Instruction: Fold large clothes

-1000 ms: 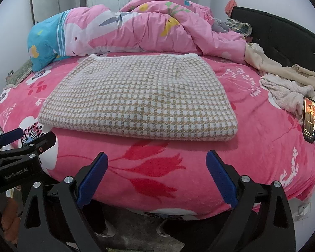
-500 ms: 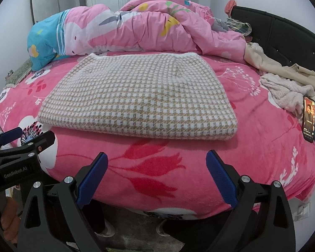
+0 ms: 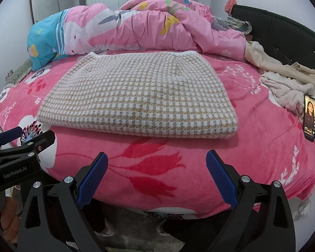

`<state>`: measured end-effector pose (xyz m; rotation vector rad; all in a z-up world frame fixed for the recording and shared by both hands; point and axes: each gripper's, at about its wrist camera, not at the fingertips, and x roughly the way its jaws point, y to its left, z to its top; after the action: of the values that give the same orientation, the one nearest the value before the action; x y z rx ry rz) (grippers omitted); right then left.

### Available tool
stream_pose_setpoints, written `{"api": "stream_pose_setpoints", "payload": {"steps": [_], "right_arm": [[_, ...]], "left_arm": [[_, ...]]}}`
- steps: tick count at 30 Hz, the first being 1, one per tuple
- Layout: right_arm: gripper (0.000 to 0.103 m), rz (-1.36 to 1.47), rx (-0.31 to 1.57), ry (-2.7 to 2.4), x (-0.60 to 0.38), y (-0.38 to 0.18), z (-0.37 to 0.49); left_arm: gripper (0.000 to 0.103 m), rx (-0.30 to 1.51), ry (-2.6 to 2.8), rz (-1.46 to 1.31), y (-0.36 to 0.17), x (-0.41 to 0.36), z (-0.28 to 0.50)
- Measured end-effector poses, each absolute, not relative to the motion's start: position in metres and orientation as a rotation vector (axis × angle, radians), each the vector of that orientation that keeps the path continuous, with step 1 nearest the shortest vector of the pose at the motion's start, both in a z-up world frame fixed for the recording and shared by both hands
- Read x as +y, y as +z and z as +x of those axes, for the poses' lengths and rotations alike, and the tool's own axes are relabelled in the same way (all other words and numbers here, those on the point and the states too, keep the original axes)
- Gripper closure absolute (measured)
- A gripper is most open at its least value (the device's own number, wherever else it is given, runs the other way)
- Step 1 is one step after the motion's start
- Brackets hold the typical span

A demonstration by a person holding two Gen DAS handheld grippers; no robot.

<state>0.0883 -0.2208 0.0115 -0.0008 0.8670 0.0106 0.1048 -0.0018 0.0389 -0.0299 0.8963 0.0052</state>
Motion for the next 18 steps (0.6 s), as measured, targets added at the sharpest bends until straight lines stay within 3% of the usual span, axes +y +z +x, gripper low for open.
{"api": "stream_pose_setpoints", "payload": {"steps": [18], "right_arm": [[0.011,0.0,0.869,0.011,-0.2217,0.0118,0.0884]], "left_arm": [[0.008,0.897,0.003,-0.03,0.039,-0.0008,0.105]]}}
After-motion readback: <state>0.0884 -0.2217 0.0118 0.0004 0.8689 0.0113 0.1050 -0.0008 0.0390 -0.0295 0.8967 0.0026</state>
